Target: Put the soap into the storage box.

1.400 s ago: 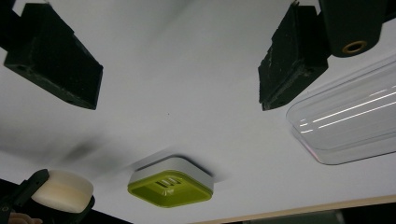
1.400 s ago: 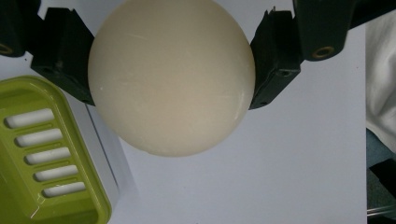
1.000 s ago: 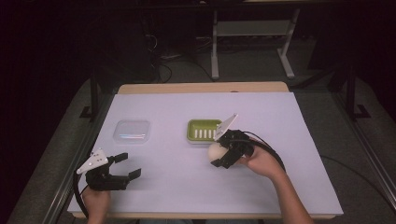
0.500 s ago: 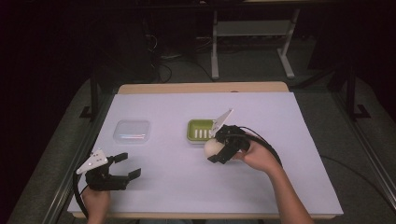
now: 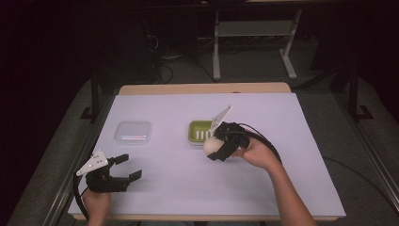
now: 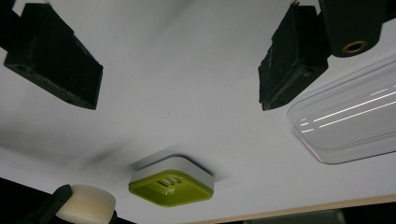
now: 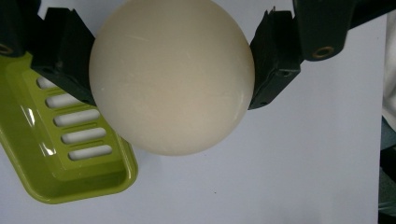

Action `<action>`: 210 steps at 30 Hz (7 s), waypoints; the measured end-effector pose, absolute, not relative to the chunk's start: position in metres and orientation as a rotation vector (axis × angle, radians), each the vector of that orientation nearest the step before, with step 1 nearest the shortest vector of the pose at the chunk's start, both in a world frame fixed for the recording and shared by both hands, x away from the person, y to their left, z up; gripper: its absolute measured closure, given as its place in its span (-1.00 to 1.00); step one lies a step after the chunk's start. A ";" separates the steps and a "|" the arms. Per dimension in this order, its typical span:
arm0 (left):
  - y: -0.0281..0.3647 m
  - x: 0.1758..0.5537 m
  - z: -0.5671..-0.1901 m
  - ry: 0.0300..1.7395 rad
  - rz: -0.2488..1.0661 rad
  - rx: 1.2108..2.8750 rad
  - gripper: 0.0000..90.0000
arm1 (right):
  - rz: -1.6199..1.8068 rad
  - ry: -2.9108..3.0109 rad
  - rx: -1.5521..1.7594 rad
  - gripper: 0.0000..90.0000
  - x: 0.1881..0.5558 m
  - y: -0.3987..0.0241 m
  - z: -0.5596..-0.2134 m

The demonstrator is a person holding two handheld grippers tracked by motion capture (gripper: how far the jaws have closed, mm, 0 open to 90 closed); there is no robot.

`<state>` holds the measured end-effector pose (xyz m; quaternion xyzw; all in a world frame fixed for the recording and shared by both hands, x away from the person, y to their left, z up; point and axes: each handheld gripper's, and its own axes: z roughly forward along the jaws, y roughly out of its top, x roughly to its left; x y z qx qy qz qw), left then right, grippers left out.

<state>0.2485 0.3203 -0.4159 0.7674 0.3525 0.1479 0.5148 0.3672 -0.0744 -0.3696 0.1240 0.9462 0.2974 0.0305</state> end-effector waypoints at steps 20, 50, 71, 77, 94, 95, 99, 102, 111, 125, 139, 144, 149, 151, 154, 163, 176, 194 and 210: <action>0.320 0.248 -0.416 0.851 0.355 1.834 -0.71 | 0.923 2.907 0.371 -0.47 0.385 -0.065 -0.356; 0.321 0.249 -0.416 0.851 0.353 1.835 -0.71 | 0.906 2.898 0.440 -0.47 0.424 -0.053 -0.352; 0.321 0.249 -0.416 0.849 0.352 1.837 -0.71 | 0.881 2.905 0.527 -0.47 0.441 -0.049 -0.369; 0.320 0.249 -0.416 0.848 0.352 1.837 -0.71 | 0.872 2.893 0.542 -0.47 0.445 -0.047 -0.373; 0.320 0.249 -0.416 0.847 0.350 1.834 -0.71 | 0.858 2.888 0.583 -0.47 0.451 -0.045 -0.381; 0.320 0.249 -0.416 0.847 0.350 1.834 -0.71 | 0.858 2.885 0.585 -0.47 0.452 -0.046 -0.381; 0.320 0.249 -0.416 0.849 0.350 1.832 -0.71 | 0.855 2.887 0.598 -0.47 0.453 -0.046 -0.382; 0.320 0.249 -0.416 0.848 0.349 1.833 -0.71 | 0.855 2.884 0.599 -0.47 0.454 -0.047 -0.383; 0.320 0.249 -0.416 0.845 0.350 1.837 -0.71 | 0.849 2.886 0.617 -0.47 0.456 -0.048 -0.384; 0.320 0.249 -0.416 0.847 0.349 1.834 -0.71 | 0.826 2.899 0.634 -0.47 0.459 -0.046 -0.392; 0.320 0.249 -0.416 0.847 0.349 1.833 -0.71 | 0.798 2.912 0.644 -0.47 0.459 -0.044 -0.396; 0.320 0.249 -0.416 0.847 0.348 1.833 -0.71 | 0.796 2.913 0.639 -0.47 0.459 -0.043 -0.397; 0.320 0.249 -0.416 0.846 0.348 1.833 -0.71 | 0.796 2.918 0.640 -0.47 0.460 -0.042 -0.398; 0.320 0.249 -0.416 0.846 0.349 1.833 -0.71 | 0.788 2.918 0.643 -0.47 0.459 -0.042 -0.398; 0.320 0.249 -0.416 0.846 0.348 1.833 -0.71 | 0.788 2.919 0.638 -0.47 0.460 -0.043 -0.399; 0.320 0.249 -0.416 0.846 0.348 1.833 -0.71 | 0.776 2.926 0.646 -0.47 0.460 -0.042 -0.401; 0.320 0.249 -0.416 0.845 0.348 1.835 -0.71 | 0.772 2.918 0.652 -0.47 0.460 -0.043 -0.401; 0.320 0.249 -0.416 0.846 0.347 1.835 -0.71 | 0.736 2.913 0.658 -0.47 0.459 -0.040 -0.402; 0.319 0.249 -0.416 0.840 0.358 1.835 -0.71 | 0.789 2.877 0.675 -0.43 0.453 -0.050 -0.389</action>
